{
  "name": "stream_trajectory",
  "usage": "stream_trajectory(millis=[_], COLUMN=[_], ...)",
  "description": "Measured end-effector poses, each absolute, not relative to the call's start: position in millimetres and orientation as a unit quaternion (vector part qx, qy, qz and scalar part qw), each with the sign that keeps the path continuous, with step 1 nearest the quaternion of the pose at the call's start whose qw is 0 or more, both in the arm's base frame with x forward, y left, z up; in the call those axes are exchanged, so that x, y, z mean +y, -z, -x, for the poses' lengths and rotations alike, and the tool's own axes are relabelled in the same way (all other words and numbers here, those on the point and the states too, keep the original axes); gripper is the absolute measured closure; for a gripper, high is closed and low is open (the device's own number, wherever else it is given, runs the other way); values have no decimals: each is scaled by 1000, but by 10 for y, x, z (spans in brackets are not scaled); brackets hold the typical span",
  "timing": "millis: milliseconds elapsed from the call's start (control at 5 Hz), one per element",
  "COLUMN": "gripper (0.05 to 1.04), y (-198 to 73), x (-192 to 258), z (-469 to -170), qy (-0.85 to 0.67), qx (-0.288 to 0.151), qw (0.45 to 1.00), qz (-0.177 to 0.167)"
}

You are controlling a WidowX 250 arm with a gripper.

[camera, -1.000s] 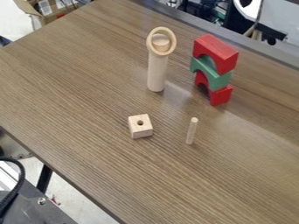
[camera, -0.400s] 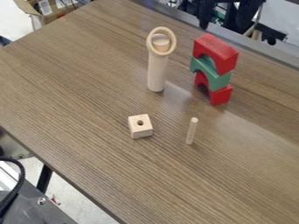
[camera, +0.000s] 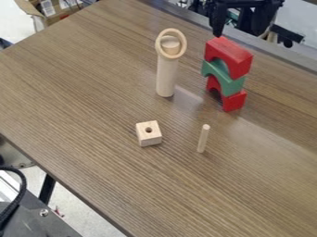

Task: Move the red arch to the left side of the table

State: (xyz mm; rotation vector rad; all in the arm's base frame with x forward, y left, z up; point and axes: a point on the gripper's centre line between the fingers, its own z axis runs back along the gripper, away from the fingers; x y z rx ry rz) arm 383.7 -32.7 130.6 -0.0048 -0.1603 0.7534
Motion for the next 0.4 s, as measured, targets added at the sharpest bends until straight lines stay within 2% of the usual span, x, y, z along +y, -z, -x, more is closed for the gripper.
stream_trajectory(millis=[400], gripper=[83], y=[-1213], x=[-348], z=[-3823], qy=[-374], qx=[-59], qw=[926], qz=[4])
